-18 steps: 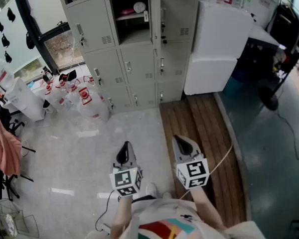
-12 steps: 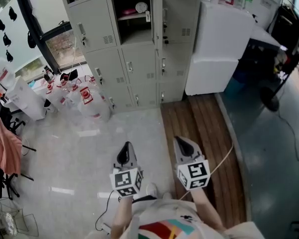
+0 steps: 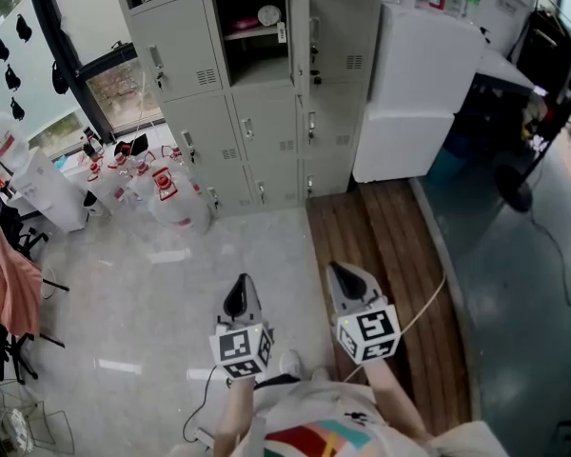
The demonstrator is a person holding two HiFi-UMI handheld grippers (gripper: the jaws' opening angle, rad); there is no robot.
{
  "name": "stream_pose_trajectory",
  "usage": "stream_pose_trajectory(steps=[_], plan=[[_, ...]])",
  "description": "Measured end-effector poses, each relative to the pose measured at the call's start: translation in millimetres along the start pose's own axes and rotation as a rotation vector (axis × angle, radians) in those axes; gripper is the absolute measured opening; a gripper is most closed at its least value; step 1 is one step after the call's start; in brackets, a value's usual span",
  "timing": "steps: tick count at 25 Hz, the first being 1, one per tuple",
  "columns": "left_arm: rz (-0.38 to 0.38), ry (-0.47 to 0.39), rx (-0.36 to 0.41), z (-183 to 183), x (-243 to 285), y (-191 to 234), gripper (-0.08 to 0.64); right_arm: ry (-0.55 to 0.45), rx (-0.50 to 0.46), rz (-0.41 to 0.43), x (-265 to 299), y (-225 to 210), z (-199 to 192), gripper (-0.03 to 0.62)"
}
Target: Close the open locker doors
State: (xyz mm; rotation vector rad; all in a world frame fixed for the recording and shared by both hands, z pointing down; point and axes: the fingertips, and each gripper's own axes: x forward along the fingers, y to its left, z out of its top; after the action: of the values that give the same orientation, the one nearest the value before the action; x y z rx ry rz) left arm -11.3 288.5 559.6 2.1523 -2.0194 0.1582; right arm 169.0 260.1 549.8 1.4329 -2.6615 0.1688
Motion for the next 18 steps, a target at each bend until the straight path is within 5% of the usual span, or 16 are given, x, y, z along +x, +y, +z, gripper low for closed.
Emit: stream_pose_trajectory(steps=[5, 8, 9, 18], plan=[[-0.015, 0.009, -0.002, -3, 1, -6, 0.006, 0.029, 0.012, -0.012, 2, -1, -10, 0.011], [-0.025, 0.006, -0.005, -2, 1, -6, 0.006, 0.024, 0.048, -0.022, 6, 0, -14, 0.33], [-0.028, 0.006, -0.008, -2, 1, -6, 0.006, 0.018, 0.057, -0.036, 7, -2, -15, 0.359], [-0.026, 0.022, -0.027, -8, 4, -3, 0.006, 0.031, 0.107, -0.056, 7, -8, -27, 0.376]])
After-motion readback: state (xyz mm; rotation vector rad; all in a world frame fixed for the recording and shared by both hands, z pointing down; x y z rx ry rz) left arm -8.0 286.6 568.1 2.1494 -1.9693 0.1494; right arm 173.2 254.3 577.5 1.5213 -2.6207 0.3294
